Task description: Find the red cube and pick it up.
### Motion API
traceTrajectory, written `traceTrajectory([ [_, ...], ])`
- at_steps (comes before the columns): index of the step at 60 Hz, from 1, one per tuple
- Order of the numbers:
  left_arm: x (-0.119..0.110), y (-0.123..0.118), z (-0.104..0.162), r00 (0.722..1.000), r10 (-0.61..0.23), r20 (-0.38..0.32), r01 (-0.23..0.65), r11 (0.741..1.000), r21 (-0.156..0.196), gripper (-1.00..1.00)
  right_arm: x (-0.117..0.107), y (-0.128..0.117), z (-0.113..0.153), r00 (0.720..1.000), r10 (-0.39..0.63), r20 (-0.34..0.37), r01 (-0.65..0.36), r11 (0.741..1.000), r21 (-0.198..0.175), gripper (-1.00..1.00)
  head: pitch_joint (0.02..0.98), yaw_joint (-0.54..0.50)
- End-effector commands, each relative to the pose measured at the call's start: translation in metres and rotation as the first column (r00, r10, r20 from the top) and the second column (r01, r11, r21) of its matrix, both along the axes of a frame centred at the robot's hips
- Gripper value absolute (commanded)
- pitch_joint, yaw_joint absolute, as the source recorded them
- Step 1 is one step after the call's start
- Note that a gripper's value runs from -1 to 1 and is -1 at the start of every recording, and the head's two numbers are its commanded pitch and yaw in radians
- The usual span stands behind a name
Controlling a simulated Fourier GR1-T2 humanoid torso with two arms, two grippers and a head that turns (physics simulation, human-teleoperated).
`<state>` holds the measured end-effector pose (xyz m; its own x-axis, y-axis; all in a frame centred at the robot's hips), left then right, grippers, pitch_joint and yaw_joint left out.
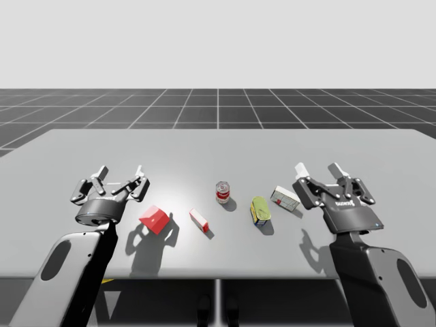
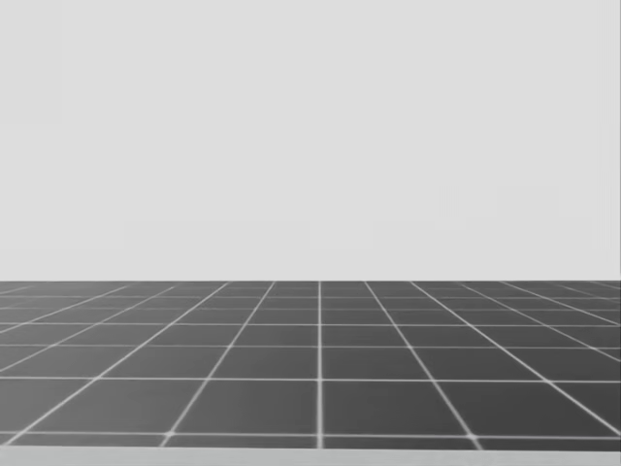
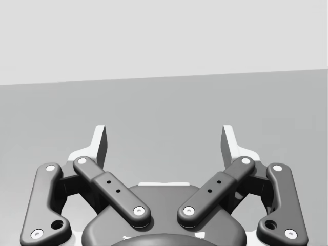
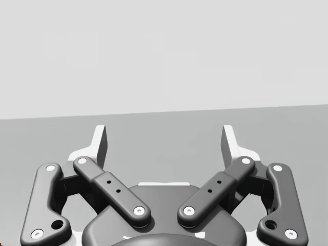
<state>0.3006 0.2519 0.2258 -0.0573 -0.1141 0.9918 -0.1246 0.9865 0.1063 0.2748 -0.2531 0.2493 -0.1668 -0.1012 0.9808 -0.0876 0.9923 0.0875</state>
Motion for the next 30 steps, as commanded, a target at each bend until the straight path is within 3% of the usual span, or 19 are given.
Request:
traceTrajectory([
  [1, -0.0002, -0.0002, 0.0003, 1.0, -0.001, -0.001, 0.001, 1.0, 0.0, -1.0, -0.0024, 0.0008, -0.0012, 0.999, -0.005, 0.043, 0.006, 1.0, -0.007, -1.0, 0.04, 0.02],
  [16, -0.0003, -0.0006, -0.0001, 1.0, -0.002, -0.004, 0.002, 1.0, 0.002, -1.0, -0.0003, -0.0015, -0.0005, 1.0, -0.007, 0.027, 0.008, 1.0, -0.024, -1.0, 0.142, 0.02],
  [21, -0.0004, -0.0009, -0.0002, 1.0, -0.001, -0.004, 0.001, 1.0, 0.003, -1.0, -0.0002, -0.001, -0.0004, 0.999, -0.013, 0.03, 0.014, 0.999, -0.03, -1.0, 0.23, 0.03],
  [26, -0.0004, -0.0008, -0.0004, 1.0, 0.003, -0.005, -0.003, 1.0, 0.007, -1.0, 0.0, -0.0003, -0.001, 0.999, -0.031, 0.041, 0.033, 0.997, -0.069, -1.0, 0.31, 0.03],
  [30, -0.0001, -0.0008, -0.0008, 1.0, 0.003, -0.008, -0.003, 1.0, 0.009, -1.0, 0.0003, -0.0007, -0.001, 0.999, -0.026, 0.037, 0.028, 0.998, -0.06, -1.0, 0.382, 0.04],
])
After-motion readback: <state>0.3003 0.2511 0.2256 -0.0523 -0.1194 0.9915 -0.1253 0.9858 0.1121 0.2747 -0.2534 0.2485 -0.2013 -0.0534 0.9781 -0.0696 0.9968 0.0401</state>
